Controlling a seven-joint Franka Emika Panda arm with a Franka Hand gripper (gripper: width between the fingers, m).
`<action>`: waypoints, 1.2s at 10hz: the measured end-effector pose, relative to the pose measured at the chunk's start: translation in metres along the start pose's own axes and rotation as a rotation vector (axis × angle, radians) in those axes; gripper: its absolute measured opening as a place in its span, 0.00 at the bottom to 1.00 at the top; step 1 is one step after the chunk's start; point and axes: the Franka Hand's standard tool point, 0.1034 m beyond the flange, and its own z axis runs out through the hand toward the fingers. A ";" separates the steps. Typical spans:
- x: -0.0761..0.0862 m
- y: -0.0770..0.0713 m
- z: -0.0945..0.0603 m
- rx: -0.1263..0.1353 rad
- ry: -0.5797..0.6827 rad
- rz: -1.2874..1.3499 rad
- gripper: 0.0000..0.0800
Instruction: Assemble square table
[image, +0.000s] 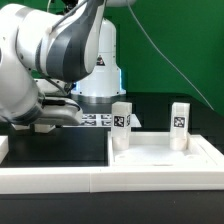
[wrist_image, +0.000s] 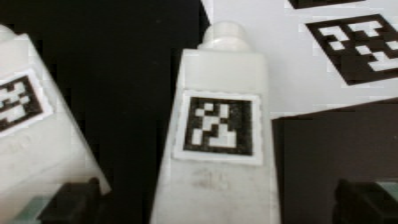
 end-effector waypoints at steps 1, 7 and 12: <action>0.000 0.000 0.003 -0.002 0.000 0.000 0.81; 0.001 -0.001 0.001 -0.003 0.003 0.001 0.36; 0.001 -0.005 -0.016 -0.016 0.016 -0.011 0.36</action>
Offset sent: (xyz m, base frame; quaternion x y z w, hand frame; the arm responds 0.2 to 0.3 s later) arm 0.0040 0.0058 0.0018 -0.0001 -0.0024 0.0143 0.9999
